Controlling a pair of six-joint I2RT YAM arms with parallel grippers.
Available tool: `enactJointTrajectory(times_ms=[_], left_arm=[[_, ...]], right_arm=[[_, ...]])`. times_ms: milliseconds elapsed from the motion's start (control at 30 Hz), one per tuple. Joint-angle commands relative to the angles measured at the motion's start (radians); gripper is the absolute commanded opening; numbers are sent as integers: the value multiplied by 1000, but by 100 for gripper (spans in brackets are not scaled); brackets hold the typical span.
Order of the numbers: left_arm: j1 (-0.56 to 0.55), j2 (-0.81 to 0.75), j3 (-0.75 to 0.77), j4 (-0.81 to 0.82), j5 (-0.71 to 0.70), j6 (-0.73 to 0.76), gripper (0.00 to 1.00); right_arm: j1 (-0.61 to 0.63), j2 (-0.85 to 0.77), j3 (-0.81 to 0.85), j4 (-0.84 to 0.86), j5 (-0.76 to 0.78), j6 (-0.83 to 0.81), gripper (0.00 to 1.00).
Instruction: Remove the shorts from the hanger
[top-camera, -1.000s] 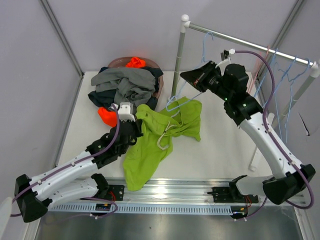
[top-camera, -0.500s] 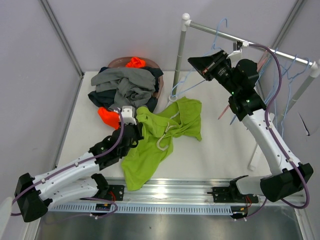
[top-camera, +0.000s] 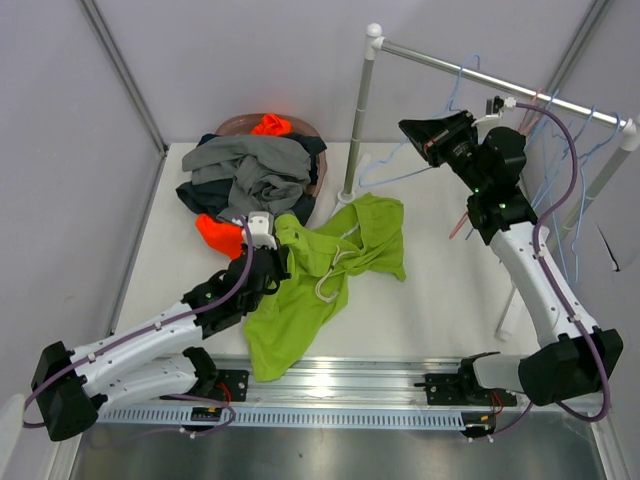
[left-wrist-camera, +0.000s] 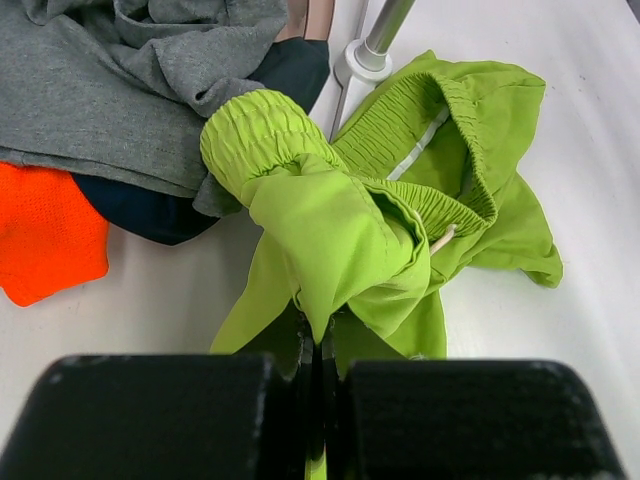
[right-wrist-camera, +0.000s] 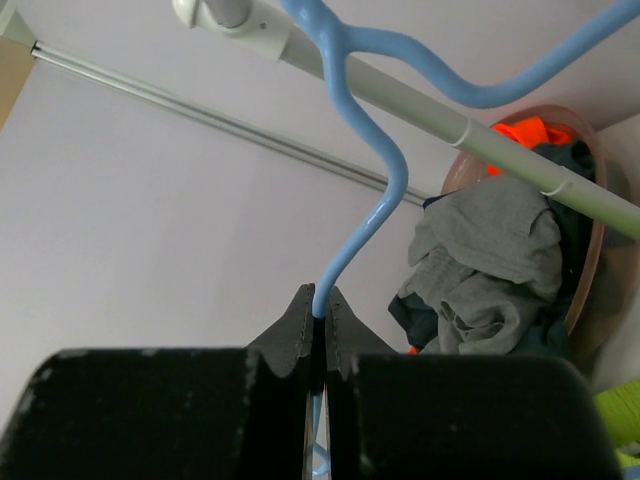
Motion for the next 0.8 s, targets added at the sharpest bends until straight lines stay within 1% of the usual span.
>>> enactJointTrajectory(times_ms=[0,133,167,233,267,300,367,400,433,467,633,767], left_arm=[[6,-26,-3,21,11,-24,0],[6,-38,3,14,8,-22,0],[6,-38,6,10,7,-21,0],[6,-36,13,4,-1,-19,0],[6,-35,18,-3,-4,-18,0],[6,-39,21,-6,-4,-18,0],[6,-46,43,-23,-18,-4,0],[6,-50,64,-31,-21,2,0],[6,-52,85,-39,-29,16,0],[6,-55,114,-55,-32,24,0],[12,-55,230,-97,-45,97,0],[51,-9,378,-144,-35,148,0]], right_arm=[[-4,-32,-11,56,-2,38,0],[10,-57,-9,33,0,21,0],[15,-64,-8,24,1,16,7],[36,-95,-2,1,13,-10,32],[47,-107,1,-13,26,-22,62],[71,-128,11,-45,52,-53,74],[95,-147,24,-76,78,-83,90],[117,-158,34,-123,92,-111,93],[127,-176,35,-136,116,-125,97],[138,-187,37,-148,128,-139,98],[216,-247,28,-254,224,-211,99],[274,-296,28,-367,338,-277,99]])
